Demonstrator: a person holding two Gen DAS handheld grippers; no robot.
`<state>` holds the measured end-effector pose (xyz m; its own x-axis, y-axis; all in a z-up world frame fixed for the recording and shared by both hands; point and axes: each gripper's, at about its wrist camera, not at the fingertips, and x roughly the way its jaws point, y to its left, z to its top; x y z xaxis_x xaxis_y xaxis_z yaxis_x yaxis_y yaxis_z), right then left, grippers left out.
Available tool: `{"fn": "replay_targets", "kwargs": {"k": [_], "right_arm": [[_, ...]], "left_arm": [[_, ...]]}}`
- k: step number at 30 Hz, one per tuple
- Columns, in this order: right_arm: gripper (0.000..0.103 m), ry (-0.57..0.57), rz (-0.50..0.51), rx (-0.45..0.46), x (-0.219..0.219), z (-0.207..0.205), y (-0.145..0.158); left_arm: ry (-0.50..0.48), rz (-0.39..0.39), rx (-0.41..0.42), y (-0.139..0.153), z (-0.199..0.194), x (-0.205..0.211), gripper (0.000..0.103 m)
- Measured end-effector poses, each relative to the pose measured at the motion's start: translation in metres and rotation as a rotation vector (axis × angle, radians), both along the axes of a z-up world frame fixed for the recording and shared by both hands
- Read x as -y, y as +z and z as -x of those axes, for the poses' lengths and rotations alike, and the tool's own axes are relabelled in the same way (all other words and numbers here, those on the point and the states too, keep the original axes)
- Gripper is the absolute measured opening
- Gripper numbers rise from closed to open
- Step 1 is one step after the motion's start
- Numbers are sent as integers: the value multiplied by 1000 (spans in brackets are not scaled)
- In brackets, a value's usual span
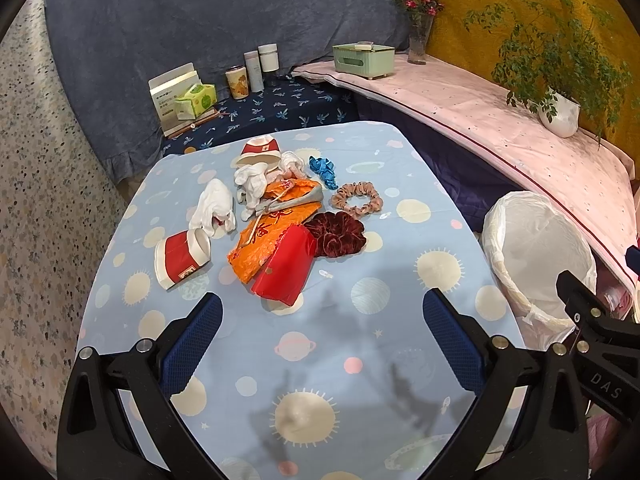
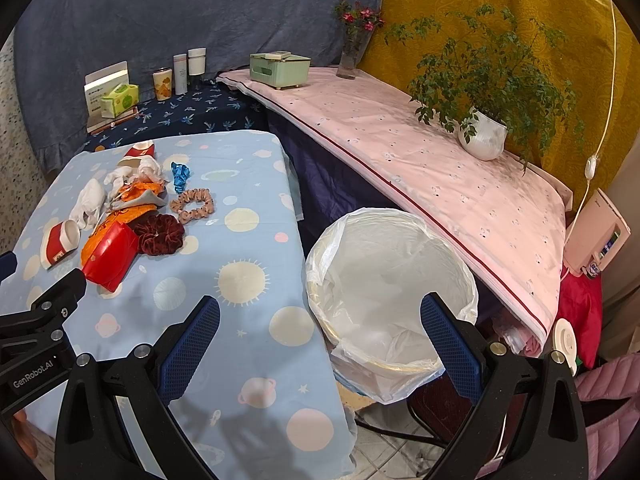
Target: Collect trash
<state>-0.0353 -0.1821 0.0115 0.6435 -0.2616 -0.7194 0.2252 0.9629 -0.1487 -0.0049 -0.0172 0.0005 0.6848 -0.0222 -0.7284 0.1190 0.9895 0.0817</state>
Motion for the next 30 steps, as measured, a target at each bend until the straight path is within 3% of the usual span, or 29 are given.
{"fn": "replay_targets", "kwargs": {"k": [19,30], "right_arm": [[96,10,8,6,-11,-6,7],[96,35,11,20,-42,-26,4]], "left_arm": [[5,36,18,2,-8,-18,96],[69,65,-2,-8,-30,-56,96]]}}
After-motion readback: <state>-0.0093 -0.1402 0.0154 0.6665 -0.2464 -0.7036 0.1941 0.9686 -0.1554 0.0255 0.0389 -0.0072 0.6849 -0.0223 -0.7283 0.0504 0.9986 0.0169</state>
